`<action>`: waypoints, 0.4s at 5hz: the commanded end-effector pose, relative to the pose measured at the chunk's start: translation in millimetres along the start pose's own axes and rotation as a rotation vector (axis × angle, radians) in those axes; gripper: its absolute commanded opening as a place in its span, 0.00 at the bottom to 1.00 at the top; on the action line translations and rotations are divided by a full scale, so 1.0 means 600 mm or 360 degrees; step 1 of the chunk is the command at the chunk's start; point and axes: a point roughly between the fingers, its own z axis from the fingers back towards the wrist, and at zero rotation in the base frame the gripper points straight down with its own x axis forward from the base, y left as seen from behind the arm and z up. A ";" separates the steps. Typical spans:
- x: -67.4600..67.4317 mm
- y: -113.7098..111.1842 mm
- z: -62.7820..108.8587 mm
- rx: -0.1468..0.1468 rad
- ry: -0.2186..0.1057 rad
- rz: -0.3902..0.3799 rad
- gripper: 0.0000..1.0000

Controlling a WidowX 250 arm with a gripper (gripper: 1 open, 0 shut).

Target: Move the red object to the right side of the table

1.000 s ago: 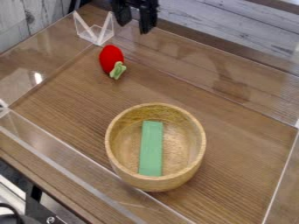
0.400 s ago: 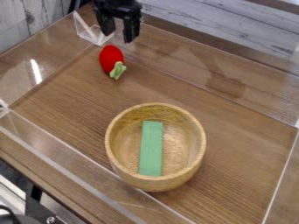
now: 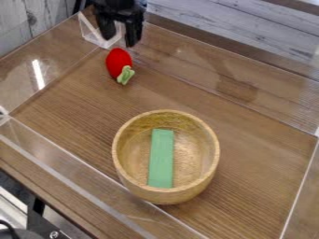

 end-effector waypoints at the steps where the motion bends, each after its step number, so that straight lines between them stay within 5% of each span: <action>1: 0.013 0.025 0.016 0.0079 -0.0054 0.0085 1.00; 2: 0.012 0.028 -0.003 0.0095 0.0003 0.0119 1.00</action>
